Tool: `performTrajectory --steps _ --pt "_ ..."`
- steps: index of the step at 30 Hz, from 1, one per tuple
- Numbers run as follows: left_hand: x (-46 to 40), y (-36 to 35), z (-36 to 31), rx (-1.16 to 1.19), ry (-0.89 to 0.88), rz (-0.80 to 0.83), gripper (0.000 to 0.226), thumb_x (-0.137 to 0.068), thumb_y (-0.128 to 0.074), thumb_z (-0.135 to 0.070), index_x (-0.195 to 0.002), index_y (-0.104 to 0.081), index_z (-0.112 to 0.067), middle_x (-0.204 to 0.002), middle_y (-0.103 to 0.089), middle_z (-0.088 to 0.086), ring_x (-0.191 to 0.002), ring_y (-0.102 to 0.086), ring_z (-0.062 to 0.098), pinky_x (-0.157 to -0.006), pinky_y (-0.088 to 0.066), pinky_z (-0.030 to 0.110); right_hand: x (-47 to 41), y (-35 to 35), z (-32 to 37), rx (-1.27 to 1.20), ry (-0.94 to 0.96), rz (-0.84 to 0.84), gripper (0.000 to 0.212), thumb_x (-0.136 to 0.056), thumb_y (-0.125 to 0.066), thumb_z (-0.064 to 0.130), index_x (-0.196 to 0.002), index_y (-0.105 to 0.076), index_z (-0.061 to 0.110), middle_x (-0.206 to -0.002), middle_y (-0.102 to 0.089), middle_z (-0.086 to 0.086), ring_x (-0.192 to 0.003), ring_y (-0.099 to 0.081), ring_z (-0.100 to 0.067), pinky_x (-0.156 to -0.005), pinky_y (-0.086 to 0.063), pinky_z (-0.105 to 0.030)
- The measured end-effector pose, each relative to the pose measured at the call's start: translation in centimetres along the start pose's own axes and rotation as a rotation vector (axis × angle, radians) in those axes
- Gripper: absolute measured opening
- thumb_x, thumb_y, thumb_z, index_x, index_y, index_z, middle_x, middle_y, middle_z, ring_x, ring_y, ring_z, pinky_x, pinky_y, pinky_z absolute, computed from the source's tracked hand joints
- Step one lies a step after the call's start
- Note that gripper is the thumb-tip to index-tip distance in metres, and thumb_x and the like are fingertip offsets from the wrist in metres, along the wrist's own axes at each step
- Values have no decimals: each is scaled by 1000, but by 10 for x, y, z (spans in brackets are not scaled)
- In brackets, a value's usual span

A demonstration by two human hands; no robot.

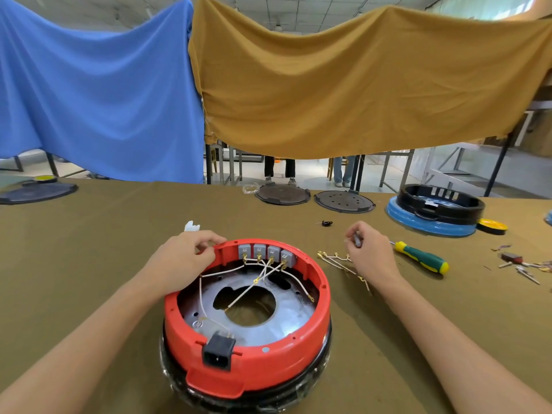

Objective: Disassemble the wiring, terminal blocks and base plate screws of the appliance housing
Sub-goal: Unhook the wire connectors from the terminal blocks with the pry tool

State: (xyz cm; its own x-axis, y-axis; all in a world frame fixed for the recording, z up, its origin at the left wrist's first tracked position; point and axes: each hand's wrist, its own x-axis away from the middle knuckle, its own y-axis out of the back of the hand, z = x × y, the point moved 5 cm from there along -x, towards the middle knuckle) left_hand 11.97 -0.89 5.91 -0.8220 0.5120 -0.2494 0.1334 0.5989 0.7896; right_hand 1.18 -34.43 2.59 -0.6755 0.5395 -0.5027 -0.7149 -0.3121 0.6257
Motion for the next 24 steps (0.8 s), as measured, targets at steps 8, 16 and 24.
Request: performTrajectory --steps 8,16,24 --pt "1 1 -1 4 -11 -2 42 -92 -54 -17 -90 -59 -59 -86 -67 -16 -76 -60 7 -80 -51 35 11 -19 11 211 77 260 20 -88 -72 17 -92 -55 25 -80 -57 11 -82 -61 -13 -59 -40 -18" --pt "2 1 -2 -6 -14 -4 38 -92 -54 -18 -91 -60 -56 -87 -67 -18 -77 -63 15 -81 -52 38 7 3 0 10 -4 2 15 -91 -66 9 -93 -57 21 -78 -59 7 -74 -58 -7 -63 -49 -23" --pt "3 -1 -1 44 -2 33 35 -95 -49 -13 -109 -66 -40 -97 -67 -18 -92 -60 4 -84 -45 29 20 -11 15 25 37 285 22 -88 -74 18 -96 -56 27 -88 -66 9 -80 -62 -3 -68 -49 -19"
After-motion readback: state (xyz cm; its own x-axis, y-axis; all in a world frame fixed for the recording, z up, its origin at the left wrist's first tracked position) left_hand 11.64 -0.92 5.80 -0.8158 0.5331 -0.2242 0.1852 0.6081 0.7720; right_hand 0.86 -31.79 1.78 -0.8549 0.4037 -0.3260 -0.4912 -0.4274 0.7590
